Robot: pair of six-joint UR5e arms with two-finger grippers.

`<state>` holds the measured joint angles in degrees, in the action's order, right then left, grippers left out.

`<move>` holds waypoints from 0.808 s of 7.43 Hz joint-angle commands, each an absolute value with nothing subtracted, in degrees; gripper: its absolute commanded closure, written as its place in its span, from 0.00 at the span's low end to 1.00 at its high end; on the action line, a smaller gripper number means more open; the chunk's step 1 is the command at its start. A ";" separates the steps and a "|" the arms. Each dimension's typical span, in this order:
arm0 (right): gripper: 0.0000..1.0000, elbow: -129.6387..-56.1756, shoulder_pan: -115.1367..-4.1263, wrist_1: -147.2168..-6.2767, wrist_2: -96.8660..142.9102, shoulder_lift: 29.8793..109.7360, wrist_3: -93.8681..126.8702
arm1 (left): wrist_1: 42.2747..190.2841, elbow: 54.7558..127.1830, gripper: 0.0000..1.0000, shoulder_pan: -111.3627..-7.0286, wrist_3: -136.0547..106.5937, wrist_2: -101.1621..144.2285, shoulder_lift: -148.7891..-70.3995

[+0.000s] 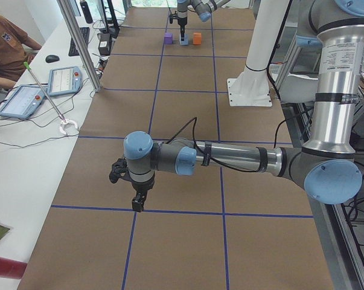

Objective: Place blue block between orange and purple blocks
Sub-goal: 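Lower the light blue cube between the purple and orange cubes, release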

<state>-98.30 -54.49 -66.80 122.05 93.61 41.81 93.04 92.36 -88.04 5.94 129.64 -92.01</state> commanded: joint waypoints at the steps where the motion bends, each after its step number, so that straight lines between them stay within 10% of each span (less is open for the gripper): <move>1: 0.00 -99.22 -54.58 -66.80 122.25 93.52 42.01 | 93.08 92.29 0.00 -87.98 5.98 129.64 -92.20; 6: 0.00 -107.58 -76.13 -77.80 134.00 94.04 23.42 | 92.99 92.72 0.00 -88.15 6.42 126.30 -92.38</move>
